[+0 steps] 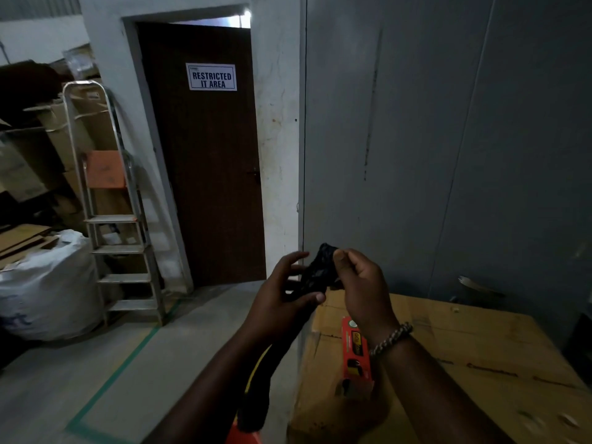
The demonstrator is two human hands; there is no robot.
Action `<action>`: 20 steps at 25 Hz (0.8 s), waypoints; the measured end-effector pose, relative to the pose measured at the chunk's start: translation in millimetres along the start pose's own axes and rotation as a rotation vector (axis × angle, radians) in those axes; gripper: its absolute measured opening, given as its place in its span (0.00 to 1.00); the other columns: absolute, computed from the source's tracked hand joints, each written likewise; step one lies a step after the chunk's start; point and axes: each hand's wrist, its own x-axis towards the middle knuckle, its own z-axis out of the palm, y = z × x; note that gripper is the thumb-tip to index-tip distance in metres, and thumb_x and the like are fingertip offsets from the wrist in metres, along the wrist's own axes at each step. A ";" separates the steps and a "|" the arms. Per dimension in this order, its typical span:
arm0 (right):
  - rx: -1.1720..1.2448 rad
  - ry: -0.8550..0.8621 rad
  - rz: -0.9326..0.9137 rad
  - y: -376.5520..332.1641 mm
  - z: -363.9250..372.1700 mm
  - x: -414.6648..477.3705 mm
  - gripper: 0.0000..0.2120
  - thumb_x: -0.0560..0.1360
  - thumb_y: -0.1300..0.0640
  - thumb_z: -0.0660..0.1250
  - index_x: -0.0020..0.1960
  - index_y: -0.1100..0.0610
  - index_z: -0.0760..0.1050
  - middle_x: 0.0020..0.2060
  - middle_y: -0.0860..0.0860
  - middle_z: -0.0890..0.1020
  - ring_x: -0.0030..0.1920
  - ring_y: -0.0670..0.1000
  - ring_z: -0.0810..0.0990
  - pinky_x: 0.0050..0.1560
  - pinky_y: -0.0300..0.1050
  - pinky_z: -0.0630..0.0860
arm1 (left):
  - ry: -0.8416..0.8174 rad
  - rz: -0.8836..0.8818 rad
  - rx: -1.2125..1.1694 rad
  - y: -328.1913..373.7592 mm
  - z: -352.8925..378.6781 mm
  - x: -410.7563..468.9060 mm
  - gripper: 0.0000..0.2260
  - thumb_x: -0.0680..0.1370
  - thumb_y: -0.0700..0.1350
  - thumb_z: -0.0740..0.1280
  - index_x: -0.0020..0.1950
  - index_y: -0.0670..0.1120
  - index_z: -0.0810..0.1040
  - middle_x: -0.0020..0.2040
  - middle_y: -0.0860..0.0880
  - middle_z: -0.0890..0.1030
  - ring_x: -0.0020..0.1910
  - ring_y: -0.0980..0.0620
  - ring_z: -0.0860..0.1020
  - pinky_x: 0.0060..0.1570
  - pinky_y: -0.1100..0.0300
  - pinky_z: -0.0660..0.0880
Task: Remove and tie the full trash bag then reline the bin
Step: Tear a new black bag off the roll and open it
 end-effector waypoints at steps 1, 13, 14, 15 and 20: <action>0.012 -0.005 0.034 -0.3 0.0 0.3 0.16 0.84 0.44 0.60 0.51 0.51 0.83 0.43 0.51 0.86 0.44 0.53 0.85 0.47 0.58 0.84 | 0.010 0.059 0.017 1.1 0.3 0.5 0.32 0.73 0.43 0.77 0.72 0.62 0.70 0.63 0.58 0.78 0.57 0.58 0.81 0.51 0.58 0.82; -0.097 -0.088 0.096 13.3 -3.1 -8.4 0.11 0.83 0.47 0.65 0.51 0.52 0.82 0.43 0.52 0.85 0.44 0.49 0.84 0.45 0.49 0.81 | 0.129 0.077 -0.096 6.4 8.6 -0.5 0.06 0.81 0.44 0.68 0.57 0.52 0.81 0.51 0.50 0.85 0.50 0.52 0.85 0.48 0.55 0.82; -0.082 -0.102 0.066 10.6 -4.0 -9.4 0.05 0.81 0.55 0.69 0.56 0.48 0.81 0.49 0.47 0.85 0.50 0.46 0.84 0.50 0.47 0.82 | 0.150 0.042 -0.104 6.6 8.7 -0.2 0.05 0.82 0.46 0.67 0.56 0.51 0.81 0.49 0.50 0.86 0.48 0.53 0.85 0.46 0.55 0.81; -0.083 -0.126 0.012 8.4 -5.4 -9.7 0.16 0.79 0.61 0.71 0.62 0.45 0.79 0.57 0.43 0.83 0.55 0.43 0.82 0.54 0.44 0.82 | 0.156 0.013 -0.105 8.3 8.5 -0.7 0.05 0.82 0.49 0.67 0.54 0.50 0.82 0.46 0.49 0.86 0.44 0.54 0.85 0.43 0.56 0.79; -0.229 -0.284 -0.235 2.0 -8.2 -12.2 0.42 0.70 0.68 0.76 0.72 0.32 0.68 0.72 0.32 0.68 0.71 0.34 0.69 0.62 0.32 0.75 | 0.163 -0.055 -0.108 17.9 13.9 -6.6 0.16 0.80 0.52 0.68 0.44 0.39 0.80 0.32 0.43 0.78 0.29 0.54 0.76 0.29 0.60 0.71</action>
